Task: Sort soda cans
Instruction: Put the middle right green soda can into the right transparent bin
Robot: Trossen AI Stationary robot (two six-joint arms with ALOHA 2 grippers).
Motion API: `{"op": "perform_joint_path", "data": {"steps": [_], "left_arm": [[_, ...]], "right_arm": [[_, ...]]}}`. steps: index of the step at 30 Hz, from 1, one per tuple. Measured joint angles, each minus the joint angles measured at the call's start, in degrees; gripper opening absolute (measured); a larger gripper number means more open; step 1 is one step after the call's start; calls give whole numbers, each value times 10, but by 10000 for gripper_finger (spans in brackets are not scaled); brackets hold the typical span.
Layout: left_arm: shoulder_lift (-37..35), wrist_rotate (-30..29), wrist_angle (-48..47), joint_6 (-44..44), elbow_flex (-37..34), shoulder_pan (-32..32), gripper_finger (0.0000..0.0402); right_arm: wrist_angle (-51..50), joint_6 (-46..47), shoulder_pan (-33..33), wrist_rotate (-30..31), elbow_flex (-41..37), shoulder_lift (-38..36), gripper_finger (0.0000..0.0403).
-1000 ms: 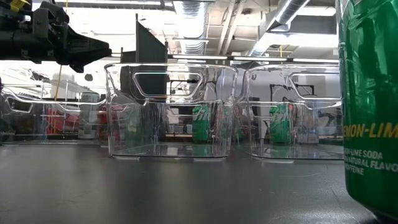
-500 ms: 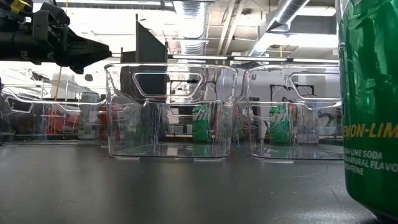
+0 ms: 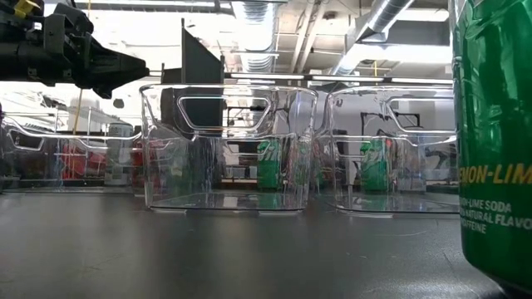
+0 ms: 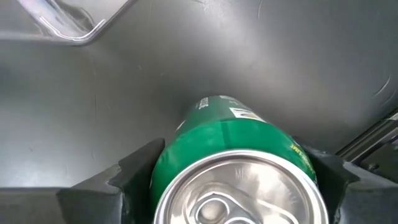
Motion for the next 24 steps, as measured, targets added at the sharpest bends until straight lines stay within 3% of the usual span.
{"op": "perform_joint_path", "data": {"steps": [14, 24], "left_arm": [[0, 0, -2, 0, 0, 0, 132], [0, 0, -2, -1, 0, 0, 132]], "right_arm": [[-85, -126, -87, 1, 66, 0, 303], [-171, -233, -154, 67, 180, -1, 301]]}}
